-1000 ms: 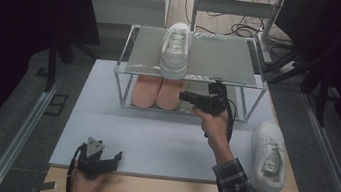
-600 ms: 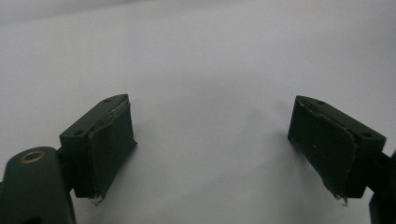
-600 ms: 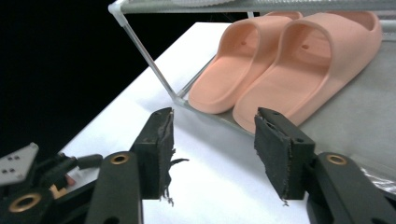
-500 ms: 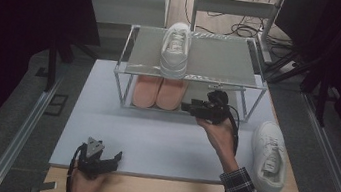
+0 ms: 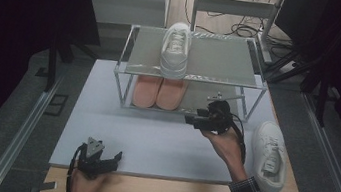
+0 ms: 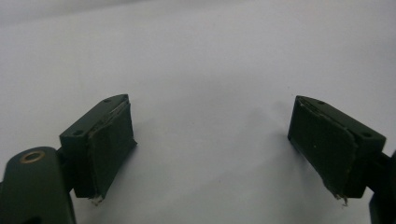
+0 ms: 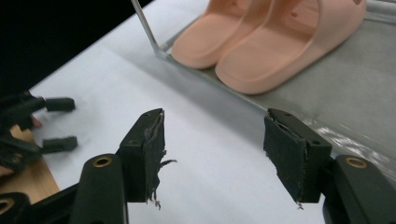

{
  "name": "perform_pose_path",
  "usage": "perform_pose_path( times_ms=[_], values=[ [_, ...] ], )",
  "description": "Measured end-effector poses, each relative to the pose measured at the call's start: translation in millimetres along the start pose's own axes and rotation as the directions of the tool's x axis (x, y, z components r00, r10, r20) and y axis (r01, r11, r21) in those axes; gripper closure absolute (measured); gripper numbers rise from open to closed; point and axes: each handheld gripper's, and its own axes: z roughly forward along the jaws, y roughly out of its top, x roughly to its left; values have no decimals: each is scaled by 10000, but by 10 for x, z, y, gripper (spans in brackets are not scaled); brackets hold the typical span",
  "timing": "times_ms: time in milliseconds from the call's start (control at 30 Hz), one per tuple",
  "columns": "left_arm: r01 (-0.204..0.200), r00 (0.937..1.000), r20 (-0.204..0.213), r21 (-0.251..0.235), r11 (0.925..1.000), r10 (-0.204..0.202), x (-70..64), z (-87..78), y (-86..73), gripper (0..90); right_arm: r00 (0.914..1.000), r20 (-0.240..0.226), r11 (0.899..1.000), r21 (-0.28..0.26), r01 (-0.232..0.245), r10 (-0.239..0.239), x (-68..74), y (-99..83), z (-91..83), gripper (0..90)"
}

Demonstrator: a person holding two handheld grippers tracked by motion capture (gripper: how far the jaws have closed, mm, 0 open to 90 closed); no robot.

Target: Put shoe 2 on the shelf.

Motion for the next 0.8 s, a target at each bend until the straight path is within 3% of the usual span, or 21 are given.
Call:
perform_pose_path(
  times_ms=[433, 800],
  values=[
    [6, 10000, 0, -2, 10000, -6, 0, 0, 0, 140, 9924, 1040, 9963, 619, 590, -652, -90, -195, -174, 364],
    [8, 10000, 0, -2, 10000, -8, 0, 0, 0, 140, 9828, 1729, 9948, 896, 493, -643, -275, -400, -400, 368]
  ],
)
